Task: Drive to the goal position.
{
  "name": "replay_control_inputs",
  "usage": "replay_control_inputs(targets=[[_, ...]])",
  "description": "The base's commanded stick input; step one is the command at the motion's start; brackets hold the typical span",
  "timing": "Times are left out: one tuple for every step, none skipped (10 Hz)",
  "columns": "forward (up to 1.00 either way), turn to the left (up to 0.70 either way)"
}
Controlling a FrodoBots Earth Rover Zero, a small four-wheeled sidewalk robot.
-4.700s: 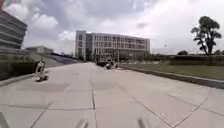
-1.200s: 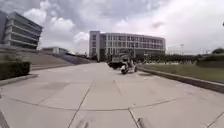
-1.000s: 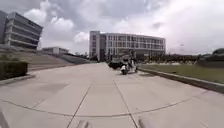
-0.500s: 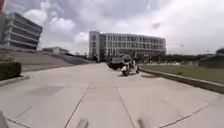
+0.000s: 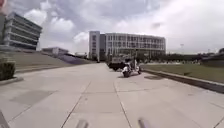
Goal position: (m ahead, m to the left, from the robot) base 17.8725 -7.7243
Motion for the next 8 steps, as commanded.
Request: replay_control_inputs(targets=[[0.7,0.0],[0.7,0.0],[0.7,0.0],[0.7,0.0],[0.7,0.0],[0.7,0.0],[0.7,0.0],[0.7,0.0]])
